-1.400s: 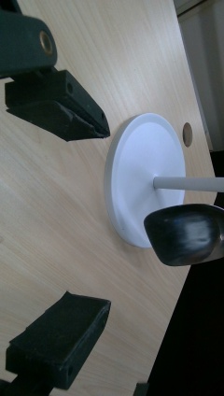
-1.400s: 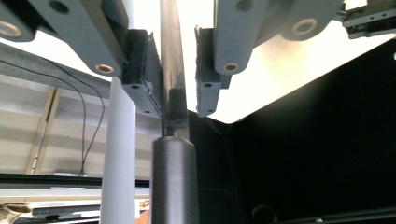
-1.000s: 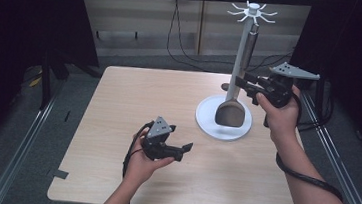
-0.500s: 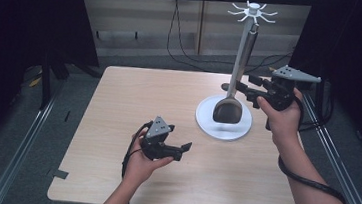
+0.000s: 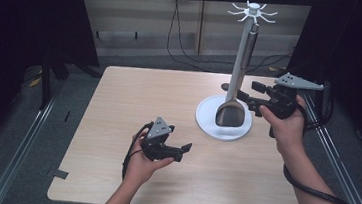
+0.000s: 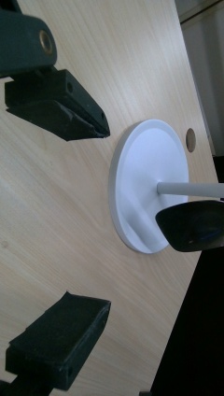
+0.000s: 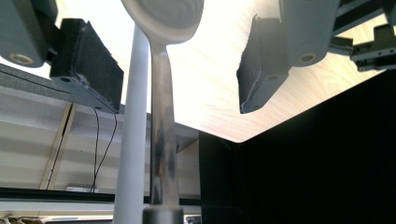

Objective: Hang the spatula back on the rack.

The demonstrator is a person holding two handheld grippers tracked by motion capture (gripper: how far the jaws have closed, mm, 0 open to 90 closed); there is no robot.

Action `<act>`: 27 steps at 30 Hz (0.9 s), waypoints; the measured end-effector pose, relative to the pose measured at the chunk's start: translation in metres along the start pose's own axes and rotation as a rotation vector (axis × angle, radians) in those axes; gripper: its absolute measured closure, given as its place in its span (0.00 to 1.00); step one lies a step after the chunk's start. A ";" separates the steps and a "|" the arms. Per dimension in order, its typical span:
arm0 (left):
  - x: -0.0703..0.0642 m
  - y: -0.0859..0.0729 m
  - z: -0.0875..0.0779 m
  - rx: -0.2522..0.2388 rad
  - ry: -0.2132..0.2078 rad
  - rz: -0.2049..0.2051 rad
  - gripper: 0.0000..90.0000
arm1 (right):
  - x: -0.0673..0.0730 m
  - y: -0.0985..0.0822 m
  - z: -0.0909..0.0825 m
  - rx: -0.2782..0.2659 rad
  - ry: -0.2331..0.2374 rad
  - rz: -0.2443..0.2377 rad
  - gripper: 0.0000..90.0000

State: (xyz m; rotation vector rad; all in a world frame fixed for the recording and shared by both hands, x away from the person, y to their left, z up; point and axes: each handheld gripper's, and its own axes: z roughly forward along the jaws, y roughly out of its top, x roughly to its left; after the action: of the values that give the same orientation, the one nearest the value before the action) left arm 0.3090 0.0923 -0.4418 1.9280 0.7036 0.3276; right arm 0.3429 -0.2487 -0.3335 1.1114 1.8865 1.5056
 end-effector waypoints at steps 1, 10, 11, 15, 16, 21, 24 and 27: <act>0.000 0.000 0.000 0.000 -0.003 0.000 0.16 | 0.000 -0.001 0.000 0.001 -0.002 -0.004 0.34; 0.000 0.001 0.001 0.001 -0.006 0.003 0.16 | 0.004 -0.010 0.000 0.028 0.009 -0.015 0.30; 0.000 0.001 0.001 0.001 -0.006 0.003 0.16 | 0.004 -0.010 0.000 0.028 0.009 -0.015 0.30; 0.000 -0.001 0.001 0.008 -0.008 0.001 0.15 | 0.008 -0.019 0.002 0.048 0.015 -0.013 0.28; 0.000 -0.001 0.001 0.008 -0.007 0.001 0.15 | 0.008 -0.021 0.002 0.053 0.016 -0.010 0.28; 0.001 -0.001 0.001 0.007 -0.005 0.006 0.15 | 0.009 -0.033 0.002 0.076 0.023 0.003 0.26; 0.001 -0.001 0.001 0.010 -0.004 0.006 0.15 | 0.009 -0.039 0.000 0.086 0.023 0.005 0.24; 0.001 -0.002 0.001 0.008 -0.003 0.001 0.15 | 0.008 -0.043 -0.002 0.090 0.021 0.007 0.24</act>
State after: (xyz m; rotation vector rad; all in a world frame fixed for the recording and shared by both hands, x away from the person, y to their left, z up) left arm 0.3098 0.0933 -0.4438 1.9357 0.7031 0.3226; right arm 0.3244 -0.2454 -0.3728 1.1476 1.9834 1.4543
